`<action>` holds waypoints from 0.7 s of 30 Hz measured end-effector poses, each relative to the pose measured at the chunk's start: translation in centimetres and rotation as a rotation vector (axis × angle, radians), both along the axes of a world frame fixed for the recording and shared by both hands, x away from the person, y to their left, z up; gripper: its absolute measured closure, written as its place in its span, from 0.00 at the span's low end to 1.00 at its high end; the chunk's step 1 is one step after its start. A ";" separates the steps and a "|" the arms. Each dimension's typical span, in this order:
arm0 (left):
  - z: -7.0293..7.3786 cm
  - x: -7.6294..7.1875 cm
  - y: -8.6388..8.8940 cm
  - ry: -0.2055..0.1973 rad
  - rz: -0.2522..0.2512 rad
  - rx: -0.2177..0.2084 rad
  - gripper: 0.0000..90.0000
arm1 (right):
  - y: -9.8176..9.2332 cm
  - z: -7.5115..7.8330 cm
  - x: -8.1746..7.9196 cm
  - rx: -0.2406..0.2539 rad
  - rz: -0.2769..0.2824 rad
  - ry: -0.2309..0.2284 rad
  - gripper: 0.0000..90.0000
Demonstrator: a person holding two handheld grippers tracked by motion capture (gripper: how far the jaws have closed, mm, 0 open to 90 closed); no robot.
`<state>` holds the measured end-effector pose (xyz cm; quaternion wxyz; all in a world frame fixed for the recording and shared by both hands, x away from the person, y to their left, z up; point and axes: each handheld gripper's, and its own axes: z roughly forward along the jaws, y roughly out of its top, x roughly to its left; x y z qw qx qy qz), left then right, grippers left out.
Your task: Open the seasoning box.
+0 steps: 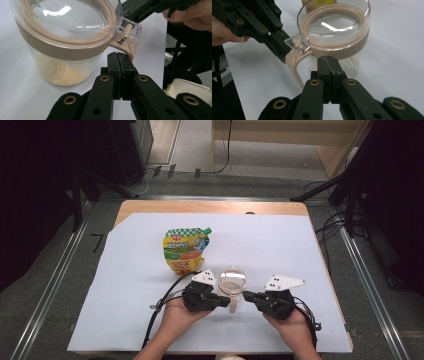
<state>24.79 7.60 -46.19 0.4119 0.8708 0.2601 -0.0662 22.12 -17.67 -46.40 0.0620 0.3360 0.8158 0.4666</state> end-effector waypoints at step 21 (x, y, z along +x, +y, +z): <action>1.2 1.2 4.6 -0.022 0.074 0.015 0.76 | 3.9 -1.6 -2.6 0.003 0.095 0.037 1.00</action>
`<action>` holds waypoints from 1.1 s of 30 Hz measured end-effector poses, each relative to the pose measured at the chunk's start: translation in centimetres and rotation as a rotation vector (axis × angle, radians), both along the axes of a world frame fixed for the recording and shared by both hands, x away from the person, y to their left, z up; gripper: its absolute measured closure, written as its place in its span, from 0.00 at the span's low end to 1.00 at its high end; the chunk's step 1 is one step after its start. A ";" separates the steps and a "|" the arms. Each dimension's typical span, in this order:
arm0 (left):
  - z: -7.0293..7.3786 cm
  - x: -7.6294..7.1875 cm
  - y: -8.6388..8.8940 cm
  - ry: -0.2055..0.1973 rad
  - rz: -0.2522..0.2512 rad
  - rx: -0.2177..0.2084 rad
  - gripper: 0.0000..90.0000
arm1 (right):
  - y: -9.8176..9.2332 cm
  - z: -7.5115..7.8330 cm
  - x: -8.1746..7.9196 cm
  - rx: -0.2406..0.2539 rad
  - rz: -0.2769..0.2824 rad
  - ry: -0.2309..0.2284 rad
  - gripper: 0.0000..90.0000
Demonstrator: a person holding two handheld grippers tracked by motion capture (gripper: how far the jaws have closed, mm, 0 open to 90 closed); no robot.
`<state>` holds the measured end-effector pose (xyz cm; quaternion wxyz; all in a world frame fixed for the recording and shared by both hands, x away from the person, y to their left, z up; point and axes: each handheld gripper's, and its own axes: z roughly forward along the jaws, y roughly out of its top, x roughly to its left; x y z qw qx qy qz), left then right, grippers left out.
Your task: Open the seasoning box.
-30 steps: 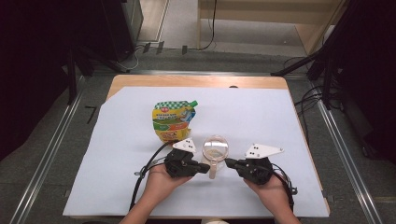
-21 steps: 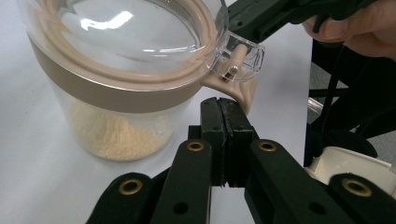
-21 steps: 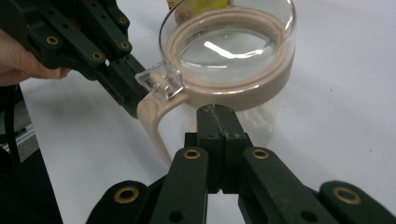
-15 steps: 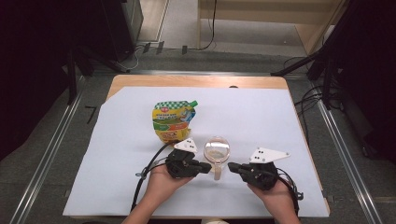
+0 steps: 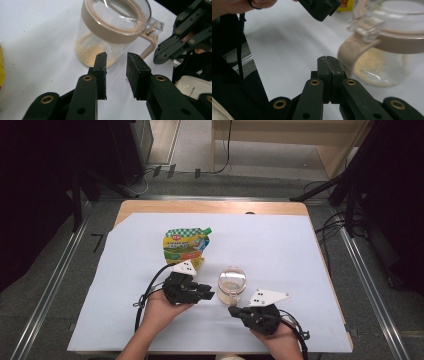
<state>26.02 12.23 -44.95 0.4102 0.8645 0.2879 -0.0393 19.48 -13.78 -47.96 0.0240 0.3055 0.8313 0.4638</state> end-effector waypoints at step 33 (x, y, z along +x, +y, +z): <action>-0.6 0.3 0.8 -0.035 -0.016 -0.008 0.53 | 1.1 -0.9 0.4 -0.047 -0.029 -0.012 1.00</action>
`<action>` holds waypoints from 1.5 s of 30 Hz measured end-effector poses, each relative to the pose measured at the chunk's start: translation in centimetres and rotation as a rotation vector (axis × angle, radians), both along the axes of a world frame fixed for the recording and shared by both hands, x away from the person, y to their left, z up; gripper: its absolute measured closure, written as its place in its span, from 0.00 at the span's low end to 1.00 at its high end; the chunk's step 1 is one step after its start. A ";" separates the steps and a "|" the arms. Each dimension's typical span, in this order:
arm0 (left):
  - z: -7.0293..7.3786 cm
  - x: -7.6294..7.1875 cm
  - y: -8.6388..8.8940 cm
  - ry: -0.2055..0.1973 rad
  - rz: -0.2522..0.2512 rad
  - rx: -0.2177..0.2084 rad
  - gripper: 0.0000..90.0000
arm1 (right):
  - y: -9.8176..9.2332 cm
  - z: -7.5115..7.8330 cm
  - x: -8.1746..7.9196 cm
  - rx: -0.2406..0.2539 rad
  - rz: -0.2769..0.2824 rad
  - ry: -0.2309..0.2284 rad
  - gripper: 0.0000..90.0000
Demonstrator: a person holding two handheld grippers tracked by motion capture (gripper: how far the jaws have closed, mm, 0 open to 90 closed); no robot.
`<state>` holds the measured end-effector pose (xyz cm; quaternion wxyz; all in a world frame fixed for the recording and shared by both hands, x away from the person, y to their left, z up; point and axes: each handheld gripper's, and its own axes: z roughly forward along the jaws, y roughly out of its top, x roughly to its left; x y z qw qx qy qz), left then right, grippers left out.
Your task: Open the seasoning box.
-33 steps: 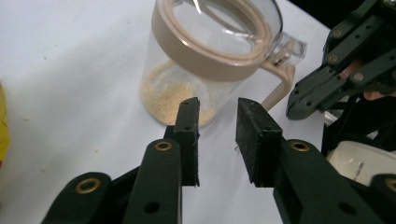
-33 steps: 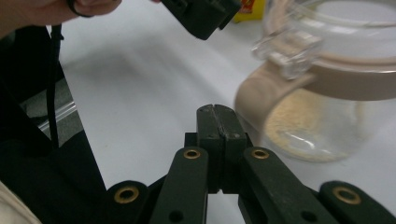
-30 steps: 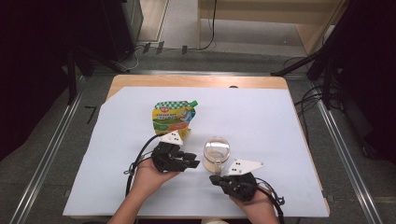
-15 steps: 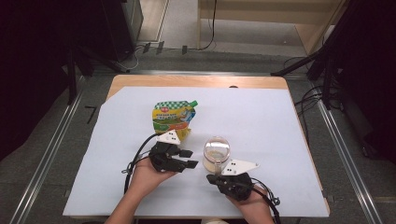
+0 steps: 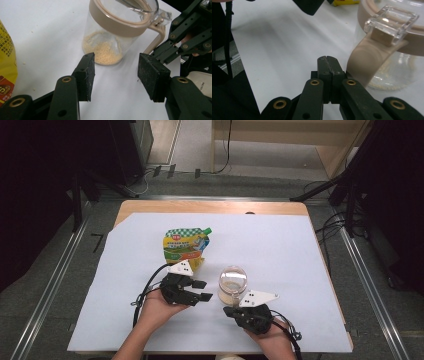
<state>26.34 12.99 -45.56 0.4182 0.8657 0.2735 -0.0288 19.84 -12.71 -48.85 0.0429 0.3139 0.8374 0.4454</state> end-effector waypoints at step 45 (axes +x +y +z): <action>-0.5 -0.3 -1.1 0.052 -0.034 -0.027 0.49 | -8.2 0.2 3.3 0.012 -0.150 0.053 1.00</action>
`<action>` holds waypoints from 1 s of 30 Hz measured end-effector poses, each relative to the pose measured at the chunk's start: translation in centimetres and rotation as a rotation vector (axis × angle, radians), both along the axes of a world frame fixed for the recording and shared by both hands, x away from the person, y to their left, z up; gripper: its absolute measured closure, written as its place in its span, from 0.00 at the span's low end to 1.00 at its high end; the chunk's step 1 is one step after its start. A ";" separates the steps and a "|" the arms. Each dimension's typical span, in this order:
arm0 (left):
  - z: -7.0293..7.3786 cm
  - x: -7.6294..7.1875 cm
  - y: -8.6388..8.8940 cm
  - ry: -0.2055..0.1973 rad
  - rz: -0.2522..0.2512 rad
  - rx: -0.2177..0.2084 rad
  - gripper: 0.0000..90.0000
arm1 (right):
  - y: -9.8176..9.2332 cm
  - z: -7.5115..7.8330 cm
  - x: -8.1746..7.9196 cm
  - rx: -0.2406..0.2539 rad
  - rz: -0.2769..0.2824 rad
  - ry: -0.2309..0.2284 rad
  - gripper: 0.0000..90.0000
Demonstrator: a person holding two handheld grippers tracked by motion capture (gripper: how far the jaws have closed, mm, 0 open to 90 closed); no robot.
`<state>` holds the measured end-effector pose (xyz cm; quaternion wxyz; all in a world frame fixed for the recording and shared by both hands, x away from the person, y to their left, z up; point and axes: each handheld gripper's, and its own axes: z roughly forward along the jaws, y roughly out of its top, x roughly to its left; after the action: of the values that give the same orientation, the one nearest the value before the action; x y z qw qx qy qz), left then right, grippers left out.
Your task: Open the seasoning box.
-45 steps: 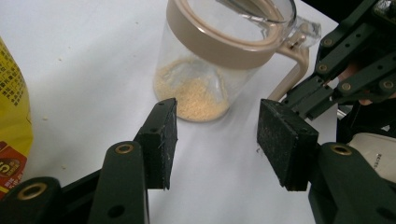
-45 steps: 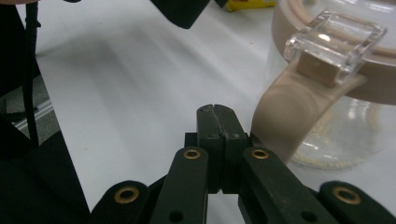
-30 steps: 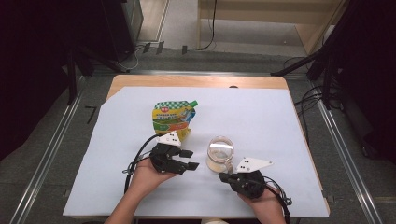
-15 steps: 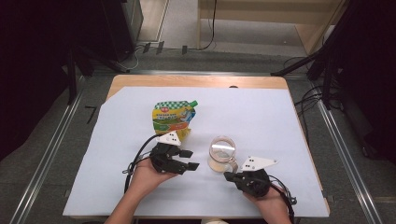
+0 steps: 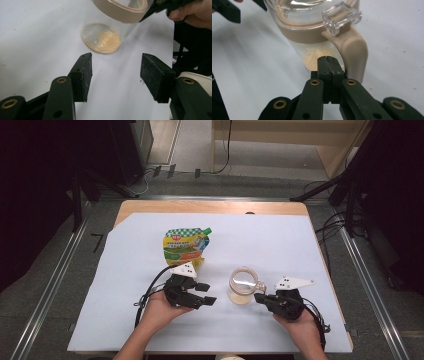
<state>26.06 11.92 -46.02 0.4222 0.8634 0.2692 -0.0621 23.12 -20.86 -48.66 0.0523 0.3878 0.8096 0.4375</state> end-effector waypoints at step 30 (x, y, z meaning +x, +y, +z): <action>-0.2 1.3 -4.0 0.040 -0.153 0.035 0.39 | -2.3 0.6 2.9 -0.015 -0.071 -0.002 1.00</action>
<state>27.39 7.88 -46.22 0.3957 0.8872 0.2117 -0.1069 25.98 -23.14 -48.09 0.0716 0.4156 0.7984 0.4298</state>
